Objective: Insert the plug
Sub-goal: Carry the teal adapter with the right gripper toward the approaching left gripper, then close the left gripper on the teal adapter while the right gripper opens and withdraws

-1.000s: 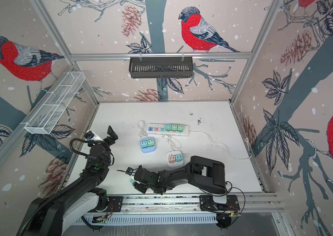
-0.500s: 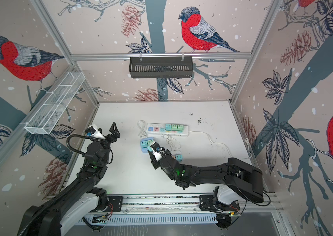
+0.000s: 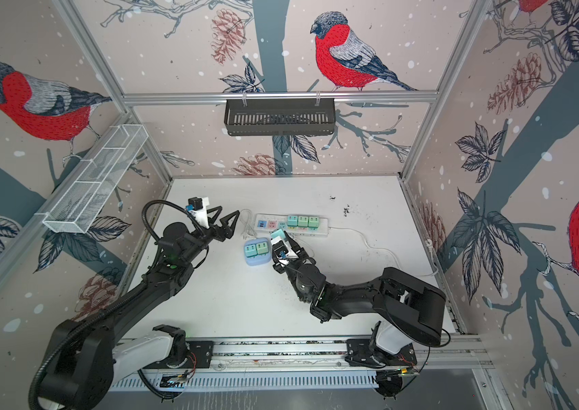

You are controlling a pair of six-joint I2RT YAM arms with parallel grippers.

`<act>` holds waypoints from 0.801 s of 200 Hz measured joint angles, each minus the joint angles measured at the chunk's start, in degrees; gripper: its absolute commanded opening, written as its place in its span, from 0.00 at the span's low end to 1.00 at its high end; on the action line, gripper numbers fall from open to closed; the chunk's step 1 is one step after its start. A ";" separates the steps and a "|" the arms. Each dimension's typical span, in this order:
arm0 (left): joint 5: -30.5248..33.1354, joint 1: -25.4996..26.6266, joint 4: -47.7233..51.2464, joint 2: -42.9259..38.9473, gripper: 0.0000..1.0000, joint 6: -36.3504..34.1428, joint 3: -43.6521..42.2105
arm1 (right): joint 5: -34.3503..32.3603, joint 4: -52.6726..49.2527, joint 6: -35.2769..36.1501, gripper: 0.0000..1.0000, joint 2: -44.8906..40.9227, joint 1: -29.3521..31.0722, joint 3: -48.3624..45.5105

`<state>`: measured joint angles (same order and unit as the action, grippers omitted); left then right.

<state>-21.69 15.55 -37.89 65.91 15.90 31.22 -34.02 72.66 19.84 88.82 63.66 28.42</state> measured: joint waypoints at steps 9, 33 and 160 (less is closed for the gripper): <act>-2.97 0.94 0.48 0.83 0.80 -0.85 1.01 | 0.11 1.77 1.49 0.03 0.76 -0.26 -0.07; -11.52 3.76 1.31 2.54 0.80 -2.71 2.97 | 1.09 4.98 4.46 0.03 2.23 -0.81 -0.09; -30.97 8.41 5.31 7.15 0.67 -8.92 7.61 | 6.86 10.51 10.12 0.03 5.51 -0.83 1.70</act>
<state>-52.66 23.97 -32.58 73.06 6.98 38.83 -27.16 83.18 29.95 94.32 62.83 30.13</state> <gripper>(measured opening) 0.695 0.431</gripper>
